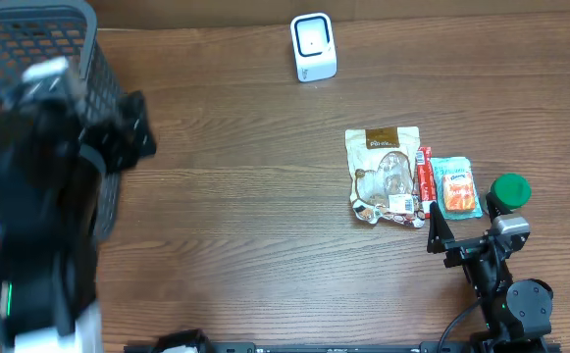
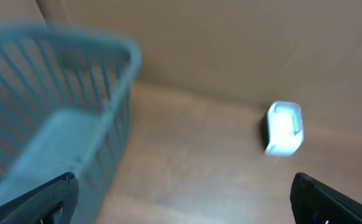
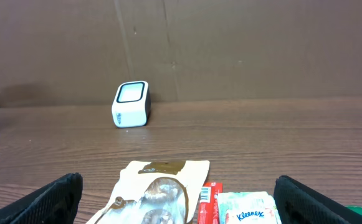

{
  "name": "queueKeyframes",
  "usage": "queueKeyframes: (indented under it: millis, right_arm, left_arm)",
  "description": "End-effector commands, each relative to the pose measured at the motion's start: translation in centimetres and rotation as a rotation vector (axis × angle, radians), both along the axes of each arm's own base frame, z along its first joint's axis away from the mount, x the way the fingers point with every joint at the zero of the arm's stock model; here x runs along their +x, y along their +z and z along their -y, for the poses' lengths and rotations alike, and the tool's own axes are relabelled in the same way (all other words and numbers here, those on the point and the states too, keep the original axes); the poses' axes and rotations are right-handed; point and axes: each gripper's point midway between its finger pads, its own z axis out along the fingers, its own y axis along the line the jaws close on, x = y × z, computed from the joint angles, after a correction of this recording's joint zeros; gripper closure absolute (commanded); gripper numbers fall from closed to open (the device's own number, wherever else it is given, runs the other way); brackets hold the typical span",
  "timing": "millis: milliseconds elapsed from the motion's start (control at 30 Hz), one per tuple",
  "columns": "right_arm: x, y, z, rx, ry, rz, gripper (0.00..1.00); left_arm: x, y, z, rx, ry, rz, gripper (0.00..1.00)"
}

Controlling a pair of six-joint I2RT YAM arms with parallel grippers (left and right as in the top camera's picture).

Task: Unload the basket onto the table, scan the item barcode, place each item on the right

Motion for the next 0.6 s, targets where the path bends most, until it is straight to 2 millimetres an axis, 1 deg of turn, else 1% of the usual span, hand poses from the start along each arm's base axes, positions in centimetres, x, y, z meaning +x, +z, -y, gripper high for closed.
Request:
queueKeyframes:
  millis: [0,33,100,200,333,400,500,567]
  right_arm:
    - [0.0,-0.1,0.0,-0.003,0.002,0.007,0.00]
    - [0.0,-0.1,0.0,-0.003,0.002,0.007,0.00]
    - [0.0,-0.1,0.0,-0.003,0.002,0.007,0.00]
    - [0.0,-0.1,0.0,-0.003,0.002,0.007,0.00]
    - [0.0,-0.1,0.0,-0.003,0.002,0.007,0.00]
    - [0.0,-0.1,0.0,-0.003,0.002,0.007,0.00]
    - [0.0,-0.1,0.0,-0.003,0.002,0.007,0.00]
    - [0.0,-0.1,0.0,-0.003,0.002,0.007,0.00]
  left_arm:
    - [-3.1,2.2,0.7,0.033,-0.010,0.084,0.00]
    - [-4.3,3.1,0.9,0.040,-0.010,0.122,0.00]
    - [-6.1,4.3,1.3,0.049,-0.011,0.172,0.00]
    - [-8.0,3.9,1.6,0.048,-0.011,0.166,0.00]
    - [-10.7,1.6,2.1,0.037,-0.012,0.107,0.00]
    - [-12.3,-0.6,2.5,0.025,-0.019,0.059,0.00]
    - [-13.9,-3.3,2.8,-0.001,-0.012,0.018,0.00]
    - [-14.6,-4.8,2.9,-0.012,-0.007,0.031,0.00]
